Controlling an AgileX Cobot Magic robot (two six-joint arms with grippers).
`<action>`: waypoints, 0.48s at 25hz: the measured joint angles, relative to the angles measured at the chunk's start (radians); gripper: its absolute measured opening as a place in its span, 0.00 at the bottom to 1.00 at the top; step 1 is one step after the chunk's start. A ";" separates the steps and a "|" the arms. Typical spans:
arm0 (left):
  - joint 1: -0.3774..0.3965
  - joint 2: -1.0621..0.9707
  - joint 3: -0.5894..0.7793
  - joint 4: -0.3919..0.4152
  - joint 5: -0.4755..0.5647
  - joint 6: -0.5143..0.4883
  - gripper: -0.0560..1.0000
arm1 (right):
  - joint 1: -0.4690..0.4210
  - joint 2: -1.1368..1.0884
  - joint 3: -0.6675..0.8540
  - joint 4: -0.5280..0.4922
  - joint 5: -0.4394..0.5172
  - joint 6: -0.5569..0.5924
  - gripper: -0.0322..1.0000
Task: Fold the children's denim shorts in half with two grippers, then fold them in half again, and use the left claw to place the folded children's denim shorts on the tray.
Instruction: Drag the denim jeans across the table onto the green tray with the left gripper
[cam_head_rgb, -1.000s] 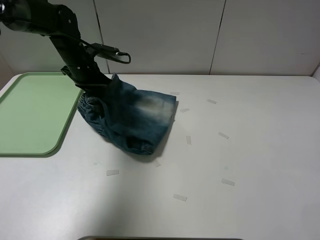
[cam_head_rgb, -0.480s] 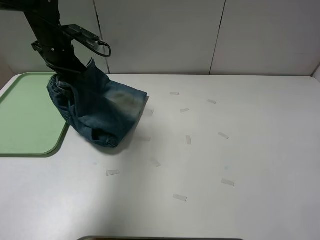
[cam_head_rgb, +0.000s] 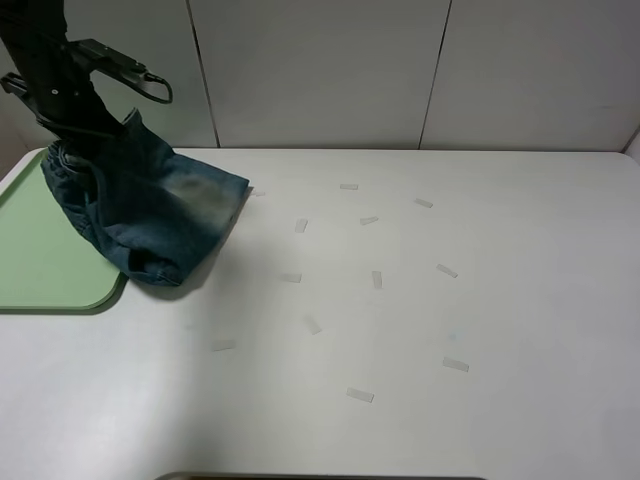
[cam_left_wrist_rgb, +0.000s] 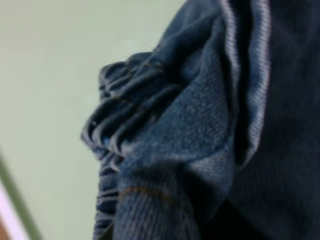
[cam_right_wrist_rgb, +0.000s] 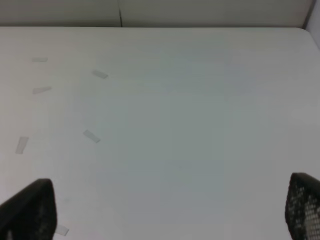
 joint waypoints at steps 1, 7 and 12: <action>0.011 0.000 0.000 0.015 -0.005 -0.031 0.19 | 0.000 0.000 0.000 0.000 0.000 0.000 0.70; 0.063 0.000 0.000 0.088 -0.025 -0.139 0.19 | 0.000 0.000 0.000 0.000 0.000 0.000 0.70; 0.094 0.000 0.006 0.112 -0.038 -0.146 0.19 | 0.000 0.000 0.000 0.000 0.000 0.001 0.70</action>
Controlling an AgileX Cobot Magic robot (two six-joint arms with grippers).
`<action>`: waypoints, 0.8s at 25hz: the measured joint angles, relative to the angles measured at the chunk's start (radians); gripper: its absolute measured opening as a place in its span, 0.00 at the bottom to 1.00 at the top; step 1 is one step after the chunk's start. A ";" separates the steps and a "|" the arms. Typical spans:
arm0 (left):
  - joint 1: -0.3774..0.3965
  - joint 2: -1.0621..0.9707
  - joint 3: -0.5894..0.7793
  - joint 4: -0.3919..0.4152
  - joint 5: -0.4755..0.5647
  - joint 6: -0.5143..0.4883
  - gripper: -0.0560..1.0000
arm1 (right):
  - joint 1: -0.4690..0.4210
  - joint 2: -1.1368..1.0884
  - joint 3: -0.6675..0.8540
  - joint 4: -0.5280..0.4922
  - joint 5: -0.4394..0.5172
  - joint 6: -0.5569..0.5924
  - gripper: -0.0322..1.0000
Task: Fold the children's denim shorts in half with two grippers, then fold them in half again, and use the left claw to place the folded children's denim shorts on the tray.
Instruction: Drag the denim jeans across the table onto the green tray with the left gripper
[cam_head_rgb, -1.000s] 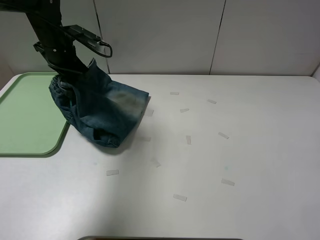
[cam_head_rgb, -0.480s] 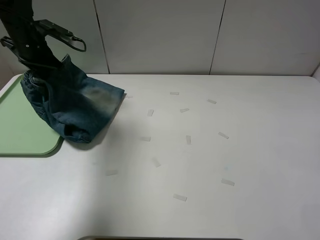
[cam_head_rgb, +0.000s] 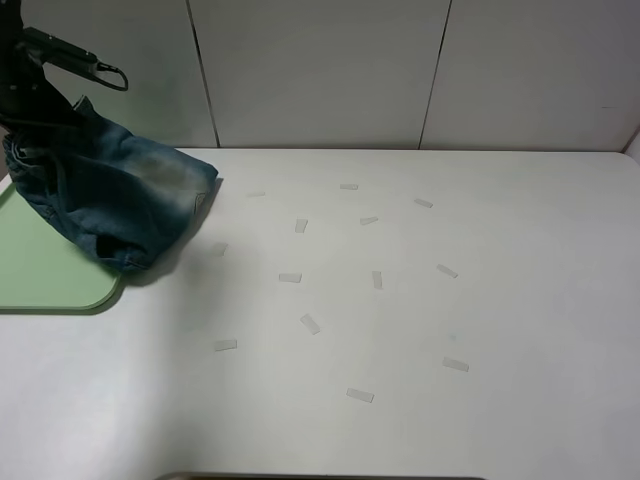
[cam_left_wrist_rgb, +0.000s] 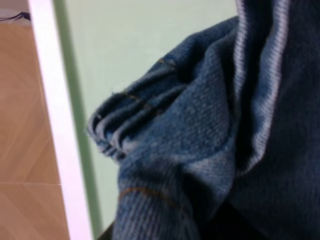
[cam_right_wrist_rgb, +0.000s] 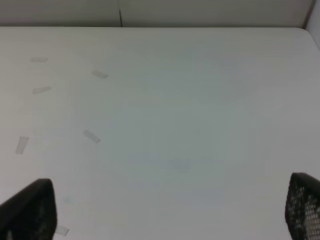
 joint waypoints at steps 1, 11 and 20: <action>0.006 0.000 0.008 0.008 -0.008 0.000 0.19 | 0.000 0.000 0.000 0.000 0.000 0.000 0.70; 0.047 0.000 0.096 0.070 -0.012 -0.017 0.19 | 0.000 0.000 0.000 0.000 0.000 0.000 0.70; 0.078 0.000 0.096 0.160 -0.048 -0.066 0.19 | 0.000 0.000 0.000 0.000 0.000 0.000 0.70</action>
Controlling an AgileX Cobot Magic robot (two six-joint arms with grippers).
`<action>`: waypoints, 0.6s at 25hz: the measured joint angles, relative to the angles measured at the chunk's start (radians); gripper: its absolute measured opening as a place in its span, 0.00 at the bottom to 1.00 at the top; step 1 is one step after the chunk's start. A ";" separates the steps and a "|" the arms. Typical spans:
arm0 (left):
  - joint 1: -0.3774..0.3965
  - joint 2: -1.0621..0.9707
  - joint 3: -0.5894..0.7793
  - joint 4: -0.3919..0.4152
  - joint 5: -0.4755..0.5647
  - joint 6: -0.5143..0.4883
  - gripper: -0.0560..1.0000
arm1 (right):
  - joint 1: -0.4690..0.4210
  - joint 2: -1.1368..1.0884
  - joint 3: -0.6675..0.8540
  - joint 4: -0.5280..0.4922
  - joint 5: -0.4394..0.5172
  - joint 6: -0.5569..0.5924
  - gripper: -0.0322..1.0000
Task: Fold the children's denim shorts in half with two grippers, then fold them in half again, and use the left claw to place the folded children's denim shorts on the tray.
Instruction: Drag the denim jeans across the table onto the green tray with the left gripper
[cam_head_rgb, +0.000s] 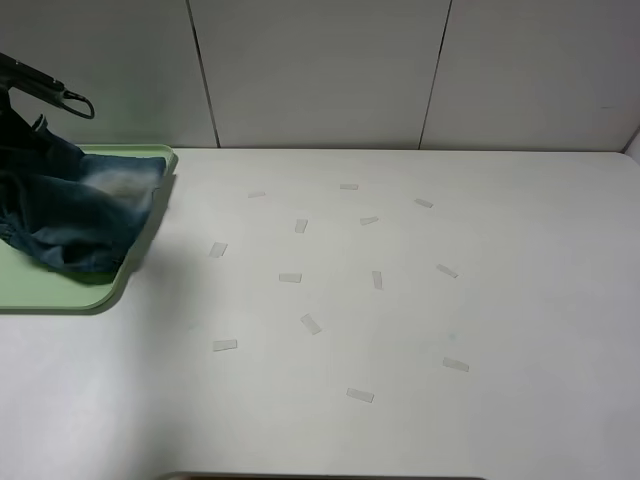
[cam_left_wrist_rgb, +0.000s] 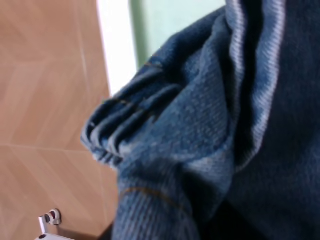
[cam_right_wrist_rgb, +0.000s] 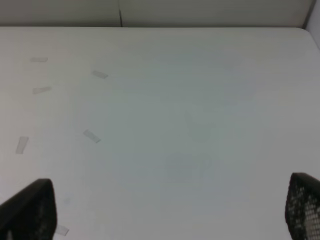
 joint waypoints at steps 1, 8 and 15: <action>0.000 0.000 0.000 0.000 0.000 0.000 0.19 | 0.000 0.000 0.000 0.000 0.000 0.000 0.70; 0.011 0.000 0.001 0.005 -0.075 -0.017 0.19 | 0.000 0.000 0.000 0.000 0.000 0.000 0.70; 0.011 0.000 0.001 0.004 -0.093 -0.020 0.19 | 0.000 0.000 0.000 0.000 0.000 0.000 0.70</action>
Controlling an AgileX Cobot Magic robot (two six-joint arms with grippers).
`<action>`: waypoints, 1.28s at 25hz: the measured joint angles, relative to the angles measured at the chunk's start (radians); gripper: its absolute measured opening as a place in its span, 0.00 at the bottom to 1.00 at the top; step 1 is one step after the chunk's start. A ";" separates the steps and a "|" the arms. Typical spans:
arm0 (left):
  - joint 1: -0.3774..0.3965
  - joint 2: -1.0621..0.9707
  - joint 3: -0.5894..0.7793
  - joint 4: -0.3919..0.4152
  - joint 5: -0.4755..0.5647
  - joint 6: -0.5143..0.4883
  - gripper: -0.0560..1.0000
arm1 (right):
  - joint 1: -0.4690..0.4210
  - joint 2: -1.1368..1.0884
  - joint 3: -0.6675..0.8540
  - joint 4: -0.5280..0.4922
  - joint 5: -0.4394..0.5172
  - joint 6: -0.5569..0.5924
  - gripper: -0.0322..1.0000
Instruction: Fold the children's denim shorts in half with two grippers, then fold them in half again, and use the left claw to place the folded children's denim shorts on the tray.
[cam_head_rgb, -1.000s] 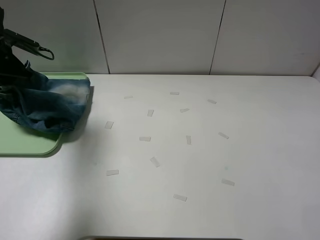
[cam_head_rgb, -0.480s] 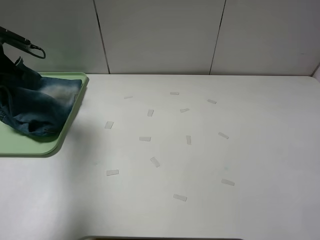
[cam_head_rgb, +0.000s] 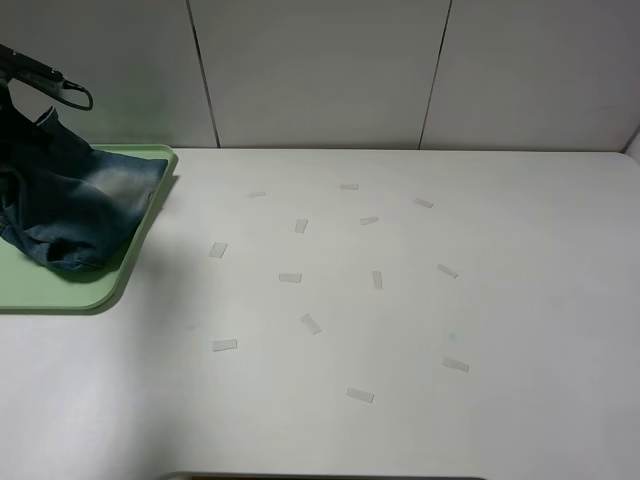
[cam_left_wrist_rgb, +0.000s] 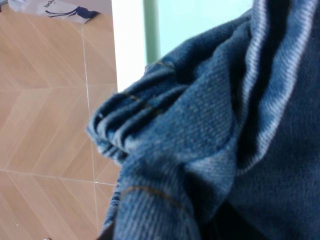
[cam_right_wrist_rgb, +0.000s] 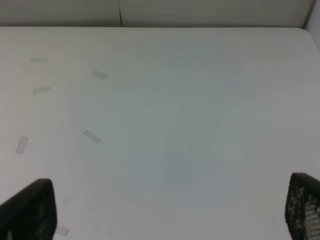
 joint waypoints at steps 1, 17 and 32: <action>0.000 0.000 0.000 0.000 0.000 0.000 0.19 | 0.000 0.000 0.000 0.000 0.000 0.000 0.70; 0.000 -0.001 0.007 -0.010 0.000 0.030 0.99 | 0.000 0.000 0.000 0.000 0.000 0.000 0.70; -0.059 -0.145 0.011 -0.245 -0.078 0.047 0.99 | 0.000 0.000 0.000 0.000 0.000 0.000 0.70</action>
